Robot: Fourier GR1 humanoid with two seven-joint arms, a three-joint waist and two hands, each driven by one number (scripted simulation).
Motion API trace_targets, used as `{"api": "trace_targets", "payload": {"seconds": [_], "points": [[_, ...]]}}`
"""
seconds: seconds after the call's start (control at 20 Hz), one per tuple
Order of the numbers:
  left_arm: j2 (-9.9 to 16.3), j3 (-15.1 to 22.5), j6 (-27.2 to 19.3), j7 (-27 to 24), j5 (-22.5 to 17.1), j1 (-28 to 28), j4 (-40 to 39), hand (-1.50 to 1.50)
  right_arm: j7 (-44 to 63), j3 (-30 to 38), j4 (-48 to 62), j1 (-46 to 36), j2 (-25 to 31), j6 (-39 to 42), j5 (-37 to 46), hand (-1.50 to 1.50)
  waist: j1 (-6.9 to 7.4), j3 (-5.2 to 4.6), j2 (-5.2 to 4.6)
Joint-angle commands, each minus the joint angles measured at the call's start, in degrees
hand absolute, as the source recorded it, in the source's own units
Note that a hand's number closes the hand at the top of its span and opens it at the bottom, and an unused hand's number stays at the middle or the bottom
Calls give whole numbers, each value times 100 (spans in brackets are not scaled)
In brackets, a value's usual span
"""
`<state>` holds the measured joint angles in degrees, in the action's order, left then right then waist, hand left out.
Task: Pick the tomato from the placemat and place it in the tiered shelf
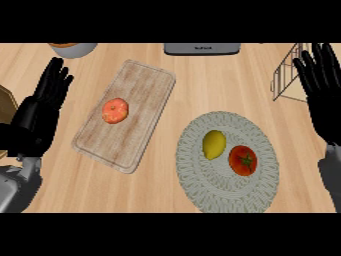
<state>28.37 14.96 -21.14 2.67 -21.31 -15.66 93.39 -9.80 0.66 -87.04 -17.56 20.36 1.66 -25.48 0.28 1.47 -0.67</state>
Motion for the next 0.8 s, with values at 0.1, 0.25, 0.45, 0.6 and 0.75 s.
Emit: {"api": "trace_targets", "payload": {"seconds": [0.1, 0.25, 0.45, 0.6, 0.75], "points": [[-17, 73, 105, 495, -178, 657, -459, 0, -1045, 543, 637, 145, 697, 1286, -122, 150, 46, -133, 28], [-154, 149, 82, 776, -337, 1087, -1217, 0, -1770, 794, 802, 110, 1278, 1879, 121, 150, 16, -123, -69], [-134, 120, 636, 760, -661, 1229, -1373, 0, -1630, 436, 2493, 348, 1521, 1541, 1197, 150, 213, -131, -73], [-262, 175, 681, 834, -595, 1094, -1567, 0, -3042, 293, 3414, 180, 1375, 2161, 1532, -150, 151, -126, -22], [-240, 34, 766, 855, -653, 1036, -1736, 0, -3821, 189, 3771, -8, 1921, 2915, 1860, -150, 123, -129, -4]]}}
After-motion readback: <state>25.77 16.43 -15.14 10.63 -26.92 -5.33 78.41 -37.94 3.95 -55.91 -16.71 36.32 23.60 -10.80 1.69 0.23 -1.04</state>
